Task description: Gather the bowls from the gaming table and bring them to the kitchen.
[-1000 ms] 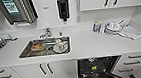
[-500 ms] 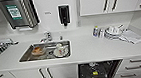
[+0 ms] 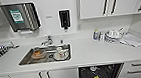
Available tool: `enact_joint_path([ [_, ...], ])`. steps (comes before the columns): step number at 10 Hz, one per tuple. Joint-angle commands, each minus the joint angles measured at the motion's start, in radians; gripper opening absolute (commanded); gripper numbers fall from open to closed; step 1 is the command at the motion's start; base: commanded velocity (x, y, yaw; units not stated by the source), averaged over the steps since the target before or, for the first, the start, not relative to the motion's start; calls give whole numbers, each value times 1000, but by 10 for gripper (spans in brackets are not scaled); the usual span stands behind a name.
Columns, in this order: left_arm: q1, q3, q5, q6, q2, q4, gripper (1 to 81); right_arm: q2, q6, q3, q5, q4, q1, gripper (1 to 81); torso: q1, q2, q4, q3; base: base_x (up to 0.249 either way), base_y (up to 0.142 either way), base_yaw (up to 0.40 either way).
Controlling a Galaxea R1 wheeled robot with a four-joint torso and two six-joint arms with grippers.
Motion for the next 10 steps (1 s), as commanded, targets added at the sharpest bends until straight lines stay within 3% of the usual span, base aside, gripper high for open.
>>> enact_joint_path([
  [1, -16, 5, 47, 1, -15, 11, 811, -26, 4, -12, -96, 71, 119, 811, 61, -94, 0, 0, 0, 0, 0],
  [2, -14, 8, 48, 1, -20, 11, 811, -7, 4, -18, -96, 76, 137, 811, 19, -31, 0, 0, 0, 0, 0],
  [6, -9, 5, 50, 1, -23, 12, 811, 12, 4, 18, -100, 134, 266, 811, 55, -86, 0, 0, 0, 0, 0],
  [10, -8, 4, 58, 4, -6, 35, 811, -149, -11, 287, -74, 142, 342, 811, 56, -85, 0, 0, 0, 0, 0],
])
